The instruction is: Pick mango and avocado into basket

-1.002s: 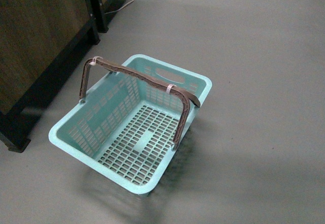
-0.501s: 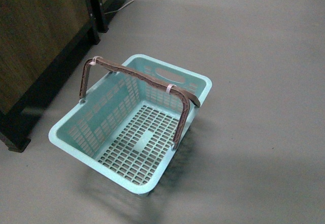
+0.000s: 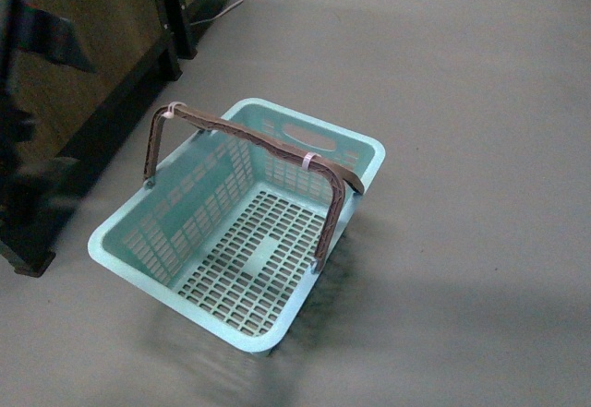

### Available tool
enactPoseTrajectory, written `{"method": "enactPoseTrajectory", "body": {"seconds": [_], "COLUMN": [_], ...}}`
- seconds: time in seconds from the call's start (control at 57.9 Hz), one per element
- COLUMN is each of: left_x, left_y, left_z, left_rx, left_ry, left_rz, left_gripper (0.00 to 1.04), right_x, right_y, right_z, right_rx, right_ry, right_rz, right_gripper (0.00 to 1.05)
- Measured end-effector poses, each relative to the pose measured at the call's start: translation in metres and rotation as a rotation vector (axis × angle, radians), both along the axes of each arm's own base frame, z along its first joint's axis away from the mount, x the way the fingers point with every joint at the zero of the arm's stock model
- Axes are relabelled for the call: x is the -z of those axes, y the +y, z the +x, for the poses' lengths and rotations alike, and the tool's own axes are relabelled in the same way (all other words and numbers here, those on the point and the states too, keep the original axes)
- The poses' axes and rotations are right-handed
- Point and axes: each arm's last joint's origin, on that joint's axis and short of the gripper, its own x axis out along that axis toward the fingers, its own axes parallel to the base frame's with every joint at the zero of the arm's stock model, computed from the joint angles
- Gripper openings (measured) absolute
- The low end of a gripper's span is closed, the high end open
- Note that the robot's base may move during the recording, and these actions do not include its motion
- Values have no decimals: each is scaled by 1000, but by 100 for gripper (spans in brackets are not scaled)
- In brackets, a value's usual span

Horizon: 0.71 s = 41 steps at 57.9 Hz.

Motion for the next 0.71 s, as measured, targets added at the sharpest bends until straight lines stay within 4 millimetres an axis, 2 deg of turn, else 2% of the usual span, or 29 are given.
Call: {"method": "enactPoseTrajectory", "body": {"seconds": [0.104,0.276,0.449,0.536,0.57,0.709], "left_x": [17,34,48,53,54,57], "left_y": [-23,-55,-80,-89,-92,-101], "left_z": [33,76,111,123,127,139], "left_rx": [34,76,104,113,116,127], "left_ry": [42,63,84,87,85,88], "left_rz": [-24,-47,-63,-64,-66,-69], "left_gripper": [97,97,97,97,95,73], "right_x": [0,0,0,0,0,0], "right_y": [0,0,0,0,0,0], "right_z": [0,0,0,0,0,0], "right_rx": [0,0,0,0,0,0], "right_ry": [0,0,0,0,0,0], "right_rz": [0,0,0,0,0,0], "right_gripper": [97,97,97,97,97,97]}}
